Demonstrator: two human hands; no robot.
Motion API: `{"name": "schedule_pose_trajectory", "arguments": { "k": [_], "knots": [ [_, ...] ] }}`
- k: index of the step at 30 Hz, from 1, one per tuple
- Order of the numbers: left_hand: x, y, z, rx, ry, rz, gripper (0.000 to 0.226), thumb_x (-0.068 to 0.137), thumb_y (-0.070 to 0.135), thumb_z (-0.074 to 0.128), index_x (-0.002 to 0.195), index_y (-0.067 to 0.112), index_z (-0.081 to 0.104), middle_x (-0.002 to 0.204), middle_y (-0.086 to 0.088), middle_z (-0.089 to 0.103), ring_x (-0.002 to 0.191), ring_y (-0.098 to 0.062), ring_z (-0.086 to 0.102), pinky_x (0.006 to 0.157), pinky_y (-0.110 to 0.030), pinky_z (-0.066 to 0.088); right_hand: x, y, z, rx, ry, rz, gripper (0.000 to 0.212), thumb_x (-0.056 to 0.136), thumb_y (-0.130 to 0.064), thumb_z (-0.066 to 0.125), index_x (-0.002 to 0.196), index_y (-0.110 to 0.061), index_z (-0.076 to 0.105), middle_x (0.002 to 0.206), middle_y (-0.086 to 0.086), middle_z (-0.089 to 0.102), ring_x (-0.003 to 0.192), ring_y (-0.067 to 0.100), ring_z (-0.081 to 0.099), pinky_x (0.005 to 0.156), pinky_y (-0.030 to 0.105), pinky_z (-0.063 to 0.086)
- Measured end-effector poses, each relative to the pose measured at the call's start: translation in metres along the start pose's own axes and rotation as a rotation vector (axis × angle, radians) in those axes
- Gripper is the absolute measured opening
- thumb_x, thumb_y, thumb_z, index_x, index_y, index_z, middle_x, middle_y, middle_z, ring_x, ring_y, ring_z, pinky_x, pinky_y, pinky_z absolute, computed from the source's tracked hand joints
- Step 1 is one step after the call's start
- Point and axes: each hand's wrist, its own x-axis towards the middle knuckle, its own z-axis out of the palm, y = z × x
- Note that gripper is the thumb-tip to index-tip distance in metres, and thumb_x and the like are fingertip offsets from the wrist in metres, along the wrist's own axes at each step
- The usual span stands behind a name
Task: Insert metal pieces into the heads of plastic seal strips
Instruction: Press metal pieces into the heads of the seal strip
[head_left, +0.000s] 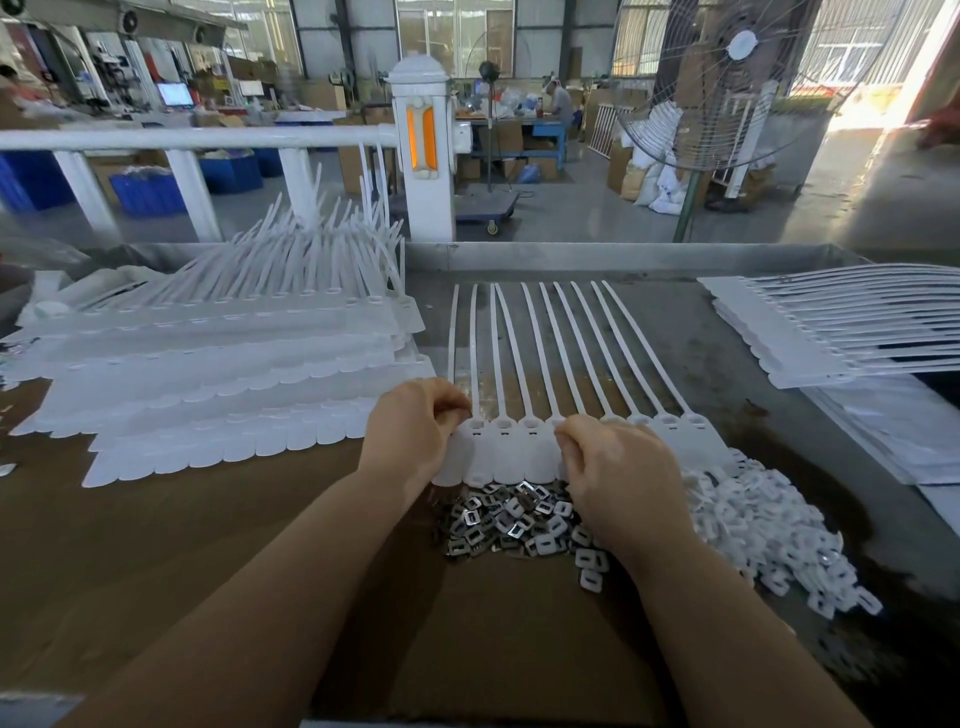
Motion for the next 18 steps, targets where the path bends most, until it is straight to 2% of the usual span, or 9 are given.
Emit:
{"name": "schedule_pose_trajectory", "arguments": {
  "k": [2, 6, 13, 18],
  "knots": [
    [0.002, 0.001, 0.002, 0.045, 0.021, 0.015, 0.011, 0.089, 0.011, 0.061, 0.092, 0.016, 0.071, 0.093, 0.006, 0.062, 0.085, -0.009, 0.057, 0.077, -0.017, 0.04, 0.0, 0.0, 0.0, -0.002, -0.011, -0.001, 0.013, 0.084, -0.003, 0.06, 0.073, -0.008, 0.065, 0.053, 0.002, 0.058, 0.049, 0.022, 0.052, 0.06, 0.028, 0.037],
    [0.004, 0.0, 0.008, 0.089, 0.055, 0.042, 0.008, 0.088, 0.014, 0.064, 0.092, 0.015, 0.071, 0.09, 0.008, 0.058, 0.081, -0.007, 0.052, 0.074, -0.014, 0.036, -0.001, -0.001, -0.001, 0.005, -0.013, -0.011, 0.014, 0.085, -0.003, 0.059, 0.074, -0.008, 0.065, 0.054, 0.002, 0.058, 0.049, 0.021, 0.051, 0.061, 0.029, 0.041],
    [0.002, -0.001, 0.014, 0.225, 0.047, 0.113, 0.012, 0.09, 0.019, 0.061, 0.096, 0.016, 0.071, 0.099, 0.002, 0.062, 0.092, -0.015, 0.056, 0.077, -0.022, 0.042, -0.001, -0.002, -0.002, -0.014, -0.002, -0.011, 0.013, 0.08, 0.001, 0.063, 0.07, -0.008, 0.064, 0.051, 0.001, 0.056, 0.046, 0.021, 0.05, 0.058, 0.027, 0.038],
    [0.001, -0.006, 0.014, 0.219, 0.019, 0.135, 0.017, 0.091, 0.022, 0.06, 0.1, 0.018, 0.073, 0.089, 0.009, 0.054, 0.081, -0.006, 0.046, 0.071, -0.016, 0.034, -0.002, -0.002, -0.003, -0.015, 0.024, -0.019, 0.016, 0.076, 0.004, 0.067, 0.065, -0.008, 0.062, 0.048, 0.0, 0.053, 0.043, 0.02, 0.048, 0.056, 0.026, 0.037]
  ]
}}
